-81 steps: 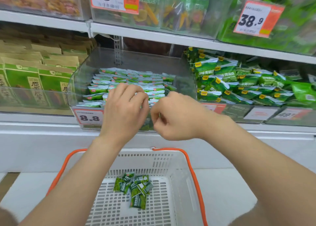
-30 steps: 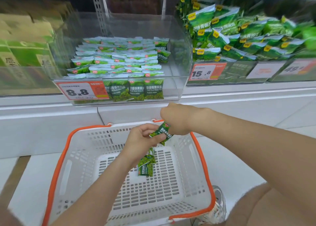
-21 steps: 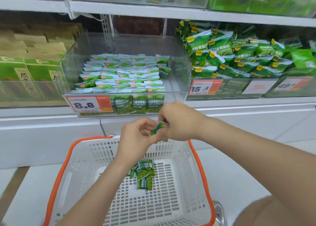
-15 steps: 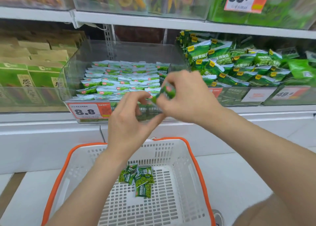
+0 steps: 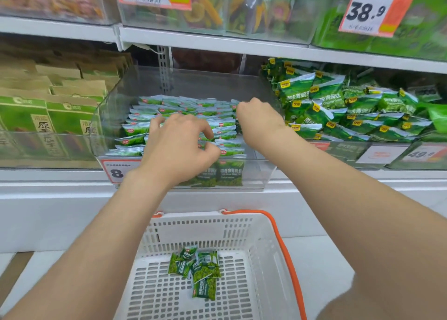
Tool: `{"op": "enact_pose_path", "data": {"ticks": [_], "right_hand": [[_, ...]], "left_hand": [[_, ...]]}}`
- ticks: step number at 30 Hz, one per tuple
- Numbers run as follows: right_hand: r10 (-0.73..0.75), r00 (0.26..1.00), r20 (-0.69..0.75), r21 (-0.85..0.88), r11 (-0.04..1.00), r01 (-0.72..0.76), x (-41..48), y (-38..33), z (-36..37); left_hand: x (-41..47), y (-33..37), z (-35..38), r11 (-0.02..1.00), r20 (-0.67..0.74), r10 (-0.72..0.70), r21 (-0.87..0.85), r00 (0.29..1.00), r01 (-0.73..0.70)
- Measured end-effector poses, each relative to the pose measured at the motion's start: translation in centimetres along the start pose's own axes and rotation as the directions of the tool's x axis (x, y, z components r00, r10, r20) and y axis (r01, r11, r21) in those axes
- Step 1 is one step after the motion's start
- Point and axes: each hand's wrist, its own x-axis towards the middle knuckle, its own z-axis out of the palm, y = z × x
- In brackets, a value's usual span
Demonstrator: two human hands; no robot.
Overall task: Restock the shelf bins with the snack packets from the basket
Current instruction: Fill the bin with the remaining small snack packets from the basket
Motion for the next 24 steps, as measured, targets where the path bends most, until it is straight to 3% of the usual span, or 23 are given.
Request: {"op": "enact_pose_path", "data": {"ticks": [4,9,15,21,24], "right_hand": [[0.044,0.998,0.050,-0.056,0.998,-0.041,2.8,-0.2,1.1],[0.092,0.994,0.055,0.005,0.996,-0.092,5.5,-0.4,2.1],[0.104,0.994,-0.025,0.065,0.993,-0.102,7.1,-0.1,3.1],[0.095,0.995,0.026,0.094,0.991,-0.097,7.5,-0.1,3.7],[0.101,0.994,-0.036,0.093,0.991,-0.097,7.4,-0.1,3.4]], "left_hand": [[0.4,-0.7,0.1,0.999,0.108,-0.038,-0.020,0.993,0.040],[0.7,-0.8,0.1,0.997,0.181,-0.057,-0.044,0.982,0.066],[0.7,-1.1,0.1,0.996,0.189,-0.051,-0.060,0.981,0.064],[0.6,-1.1,0.2,0.997,0.185,-0.049,-0.053,0.981,0.059],[0.5,-1.1,0.1,0.997,0.179,-0.048,-0.048,0.983,0.057]]}}
